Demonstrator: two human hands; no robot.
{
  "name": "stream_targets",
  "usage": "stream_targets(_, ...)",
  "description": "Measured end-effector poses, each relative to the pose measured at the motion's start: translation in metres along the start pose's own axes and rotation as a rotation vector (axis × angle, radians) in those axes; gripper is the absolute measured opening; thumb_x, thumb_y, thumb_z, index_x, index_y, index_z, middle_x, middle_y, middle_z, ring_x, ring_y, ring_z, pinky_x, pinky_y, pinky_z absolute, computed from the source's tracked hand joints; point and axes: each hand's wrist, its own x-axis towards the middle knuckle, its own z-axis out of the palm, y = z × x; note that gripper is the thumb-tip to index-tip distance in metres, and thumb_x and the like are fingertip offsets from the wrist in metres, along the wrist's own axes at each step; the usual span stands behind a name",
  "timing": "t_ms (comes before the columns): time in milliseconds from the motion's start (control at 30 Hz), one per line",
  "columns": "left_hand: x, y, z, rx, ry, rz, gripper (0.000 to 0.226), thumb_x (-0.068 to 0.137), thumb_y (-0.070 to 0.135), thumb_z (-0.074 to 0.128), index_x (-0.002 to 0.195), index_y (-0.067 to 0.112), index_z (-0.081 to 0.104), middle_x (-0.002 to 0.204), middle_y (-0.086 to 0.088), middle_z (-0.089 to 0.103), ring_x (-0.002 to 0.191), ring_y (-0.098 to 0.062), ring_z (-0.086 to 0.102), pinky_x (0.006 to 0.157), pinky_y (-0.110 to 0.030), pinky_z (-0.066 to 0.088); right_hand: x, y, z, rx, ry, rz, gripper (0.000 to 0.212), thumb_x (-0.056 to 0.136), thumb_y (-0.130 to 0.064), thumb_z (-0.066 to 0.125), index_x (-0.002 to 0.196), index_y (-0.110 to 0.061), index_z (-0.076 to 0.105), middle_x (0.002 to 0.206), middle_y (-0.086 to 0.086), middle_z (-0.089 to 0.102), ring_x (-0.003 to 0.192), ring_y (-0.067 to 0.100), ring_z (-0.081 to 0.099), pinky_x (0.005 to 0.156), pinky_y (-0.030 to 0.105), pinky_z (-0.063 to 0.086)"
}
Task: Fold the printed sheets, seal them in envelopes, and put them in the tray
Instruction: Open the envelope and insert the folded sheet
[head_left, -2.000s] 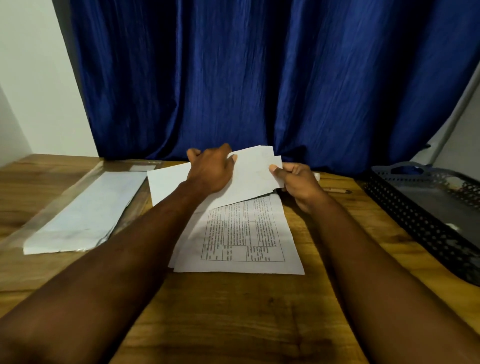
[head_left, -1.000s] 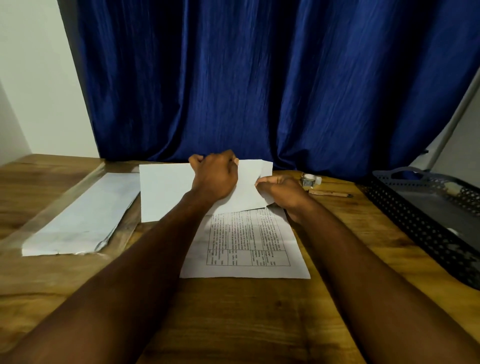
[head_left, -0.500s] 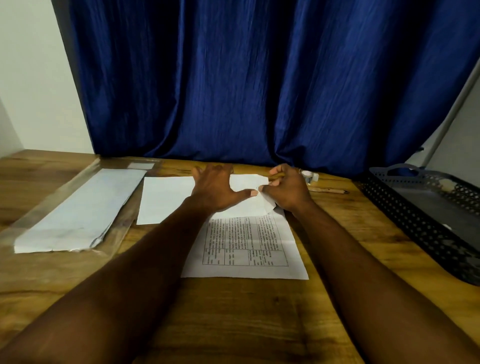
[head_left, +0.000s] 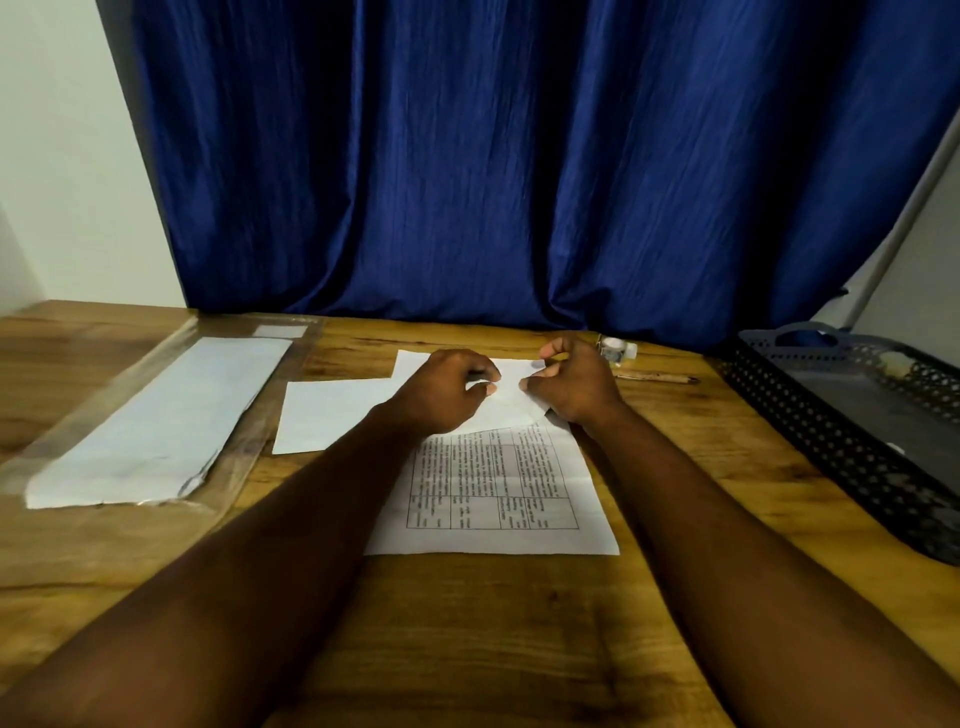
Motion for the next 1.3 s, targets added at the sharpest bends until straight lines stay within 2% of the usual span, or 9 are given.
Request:
stream_targets(67, 0.001, -0.002, 0.002, -0.011, 0.007, -0.025, 0.014, 0.099, 0.023, 0.070, 0.109, 0.029, 0.077, 0.123, 0.011, 0.070, 0.116, -0.009, 0.063, 0.106, -0.028, 0.051, 0.001, 0.001, -0.001, 0.029, -0.016, 0.000, 0.042, 0.083, -0.019, 0.091, 0.114, -0.025, 0.064, 0.105, -0.002, 0.072, 0.091, 0.016, 0.069, 0.078, 0.035, 0.062)
stream_targets(267, -0.001, -0.001, 0.001, -0.011, 0.010, -0.018, 0.010, 0.098, 0.023, 0.071, 0.107, 0.026, 0.076, 0.118, 0.011, 0.071, 0.110, -0.008, 0.063, 0.095, -0.021, 0.046, -0.004, -0.001, 0.005, -0.027, -0.124, -0.098, 0.034, 0.092, -0.024, 0.082, 0.121, -0.027, 0.065, 0.099, -0.002, 0.072, 0.073, 0.009, 0.067, 0.045, 0.014, 0.044)
stream_targets(400, 0.000, -0.005, 0.000, -0.044, -0.016, -0.013, 0.016, 0.092, 0.039, 0.078, 0.103, 0.028, 0.074, 0.114, 0.011, 0.071, 0.111, -0.009, 0.065, 0.100, -0.028, 0.051, -0.002, -0.006, 0.009, 0.162, -0.125, -0.053, 0.008, 0.099, -0.028, 0.071, 0.107, -0.028, 0.069, 0.092, 0.005, 0.076, 0.082, 0.021, 0.074, 0.070, 0.036, 0.062)
stream_targets(467, 0.001, -0.005, 0.000, -0.058, -0.025, -0.024, 0.022, 0.091, 0.042, 0.079, 0.107, 0.027, 0.075, 0.117, 0.011, 0.071, 0.112, -0.008, 0.064, 0.102, -0.029, 0.052, -0.002, -0.004, 0.005, 0.217, -0.142, -0.019, 0.009, 0.104, -0.019, 0.065, 0.109, -0.023, 0.071, 0.096, 0.004, 0.076, 0.085, 0.018, 0.071, 0.068, 0.030, 0.058)
stream_targets(567, 0.001, -0.006, 0.000, -0.074, -0.021, -0.019, 0.025, 0.091, 0.040, 0.079, 0.111, 0.027, 0.076, 0.120, 0.011, 0.071, 0.115, -0.009, 0.064, 0.106, -0.032, 0.052, 0.002, 0.009, 0.003, -0.009, -0.157, -0.180, 0.015, 0.098, -0.015, 0.071, 0.103, -0.025, 0.079, 0.098, -0.006, 0.077, 0.089, 0.014, 0.072, 0.076, 0.028, 0.057)
stream_targets(767, -0.002, -0.002, -0.003, -0.135, -0.017, -0.018, 0.033, 0.095, 0.027, 0.076, 0.127, 0.026, 0.069, 0.135, 0.008, 0.068, 0.125, -0.010, 0.061, 0.109, -0.033, 0.050, 0.007, 0.014, 0.001, -0.285, -0.276, -0.431, 0.025, 0.098, -0.031, 0.076, 0.122, -0.027, 0.081, 0.116, -0.009, 0.074, 0.102, 0.008, 0.065, 0.084, 0.024, 0.049)
stream_targets(1000, -0.001, 0.002, -0.003, 0.025, -0.047, -0.016, 0.028, 0.100, 0.030, 0.068, 0.127, 0.025, 0.074, 0.137, 0.008, 0.065, 0.119, -0.012, 0.059, 0.097, -0.027, 0.046, 0.013, 0.020, -0.005, -0.262, -0.299, -0.575, 0.018, 0.094, -0.022, 0.081, 0.111, -0.025, 0.085, 0.103, -0.007, 0.074, 0.094, 0.007, 0.067, 0.080, 0.021, 0.052)
stream_targets(1100, 0.002, 0.002, -0.003, 0.101, -0.069, -0.013, 0.031, 0.102, 0.034, 0.064, 0.131, 0.027, 0.073, 0.142, 0.009, 0.063, 0.127, -0.014, 0.057, 0.104, -0.028, 0.045, 0.015, 0.019, -0.013, -0.192, -0.364, -0.532, 0.012, 0.090, -0.017, 0.084, 0.100, -0.021, 0.086, 0.102, -0.007, 0.074, 0.093, 0.001, 0.067, 0.079, 0.012, 0.047)
stream_targets(1300, 0.004, 0.002, -0.003, 0.165, -0.085, -0.026, 0.033, 0.100, 0.037, 0.064, 0.131, 0.028, 0.072, 0.142, 0.010, 0.064, 0.129, -0.014, 0.057, 0.109, -0.032, 0.047, 0.011, 0.009, -0.035, -0.193, -0.579, -0.319, 0.011, 0.085, -0.020, 0.088, 0.093, -0.027, 0.087, 0.107, -0.011, 0.079, 0.105, 0.007, 0.071, 0.095, 0.034, 0.059)
